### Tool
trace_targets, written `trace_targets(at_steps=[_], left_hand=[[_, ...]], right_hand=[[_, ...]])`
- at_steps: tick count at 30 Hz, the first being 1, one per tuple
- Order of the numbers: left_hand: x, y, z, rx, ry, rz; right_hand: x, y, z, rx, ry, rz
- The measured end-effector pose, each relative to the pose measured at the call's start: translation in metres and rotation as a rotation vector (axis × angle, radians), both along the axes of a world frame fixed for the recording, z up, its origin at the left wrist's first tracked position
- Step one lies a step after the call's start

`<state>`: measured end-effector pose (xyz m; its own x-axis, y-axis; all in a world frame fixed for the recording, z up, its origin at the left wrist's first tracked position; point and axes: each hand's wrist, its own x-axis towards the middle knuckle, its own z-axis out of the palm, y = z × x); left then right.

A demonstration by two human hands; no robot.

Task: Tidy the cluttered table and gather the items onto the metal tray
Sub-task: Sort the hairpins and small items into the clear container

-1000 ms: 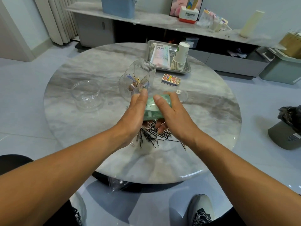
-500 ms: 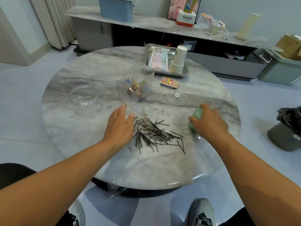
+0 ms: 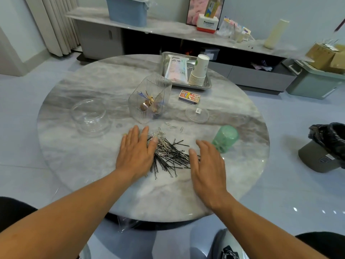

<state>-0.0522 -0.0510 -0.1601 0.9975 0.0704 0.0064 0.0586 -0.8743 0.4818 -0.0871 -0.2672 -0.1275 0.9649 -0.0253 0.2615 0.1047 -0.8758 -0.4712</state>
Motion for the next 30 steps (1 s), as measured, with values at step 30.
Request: trace_targets(at_steps=[30], left_hand=[[0.049, 0.002, -0.002, -0.092, -0.039, -0.261]], right_hand=[[0.123, 0.051, -0.014, -0.078, 0.308, 0.496]])
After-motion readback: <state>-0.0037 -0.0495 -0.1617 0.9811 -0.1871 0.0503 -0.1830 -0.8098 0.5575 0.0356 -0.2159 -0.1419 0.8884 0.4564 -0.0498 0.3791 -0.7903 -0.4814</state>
